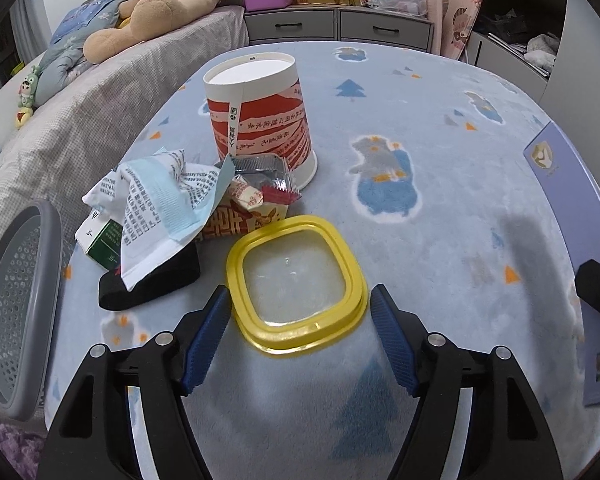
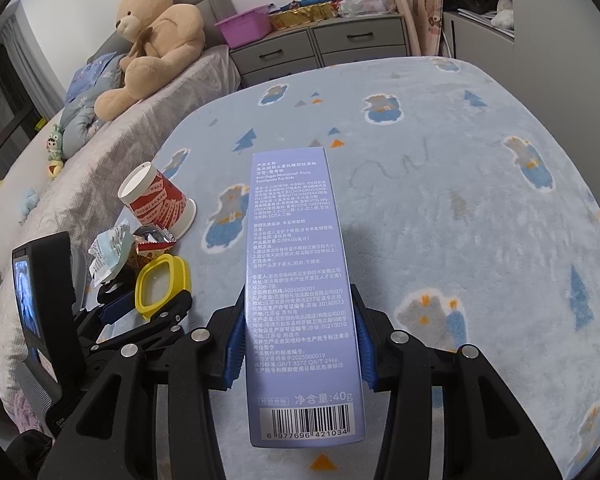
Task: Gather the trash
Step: 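Grasp the yellow square lid with the left gripper while the right gripper holds the box, then carry the lid and box with both grippers over the grey basket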
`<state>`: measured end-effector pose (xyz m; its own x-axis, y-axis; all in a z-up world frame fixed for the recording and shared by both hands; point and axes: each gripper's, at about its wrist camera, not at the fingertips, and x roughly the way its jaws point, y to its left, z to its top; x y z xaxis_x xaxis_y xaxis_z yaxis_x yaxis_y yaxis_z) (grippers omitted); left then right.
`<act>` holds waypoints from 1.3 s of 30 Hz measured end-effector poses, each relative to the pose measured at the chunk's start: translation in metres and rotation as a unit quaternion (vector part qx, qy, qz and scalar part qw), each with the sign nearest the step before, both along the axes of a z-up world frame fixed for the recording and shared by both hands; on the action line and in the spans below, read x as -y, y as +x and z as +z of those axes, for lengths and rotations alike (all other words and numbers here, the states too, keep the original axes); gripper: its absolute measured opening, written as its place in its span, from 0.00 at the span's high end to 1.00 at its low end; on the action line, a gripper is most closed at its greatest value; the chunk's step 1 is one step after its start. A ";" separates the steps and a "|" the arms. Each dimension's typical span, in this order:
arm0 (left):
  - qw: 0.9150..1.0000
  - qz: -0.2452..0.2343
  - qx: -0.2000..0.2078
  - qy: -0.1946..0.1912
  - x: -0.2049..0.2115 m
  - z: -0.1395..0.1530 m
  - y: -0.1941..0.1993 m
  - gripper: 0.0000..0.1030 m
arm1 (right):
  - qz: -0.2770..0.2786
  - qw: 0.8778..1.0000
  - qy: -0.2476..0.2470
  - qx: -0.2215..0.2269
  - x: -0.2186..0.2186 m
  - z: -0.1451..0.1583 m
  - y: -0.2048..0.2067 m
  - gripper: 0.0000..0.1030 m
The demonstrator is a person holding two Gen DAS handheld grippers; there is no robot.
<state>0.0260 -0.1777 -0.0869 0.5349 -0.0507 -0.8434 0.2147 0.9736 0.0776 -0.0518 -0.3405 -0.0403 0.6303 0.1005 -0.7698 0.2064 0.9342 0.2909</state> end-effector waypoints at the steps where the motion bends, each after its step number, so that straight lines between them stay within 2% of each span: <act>1: 1.000 0.002 0.001 0.001 0.001 0.000 0.002 0.32 | 0.000 1.000 0.000 0.000 0.000 0.000 -0.001 0.57; 9: 1.000 0.011 0.010 0.020 0.007 -0.002 0.007 0.32 | -0.001 1.000 0.001 -0.001 0.001 0.001 -0.001 0.57; 17: 1.000 -0.008 0.011 0.002 0.001 0.001 -0.012 0.33 | -0.004 1.000 0.001 -0.003 0.004 -0.002 0.000 0.57; 30: 0.998 -0.052 0.034 -0.011 -0.012 0.028 -0.057 0.33 | -0.006 1.000 0.002 -0.004 -0.002 0.000 -0.004 0.57; 39: 0.996 -0.060 0.057 -0.025 -0.043 0.054 -0.072 0.33 | -0.005 1.000 -0.015 0.002 -0.026 0.008 -0.006 0.57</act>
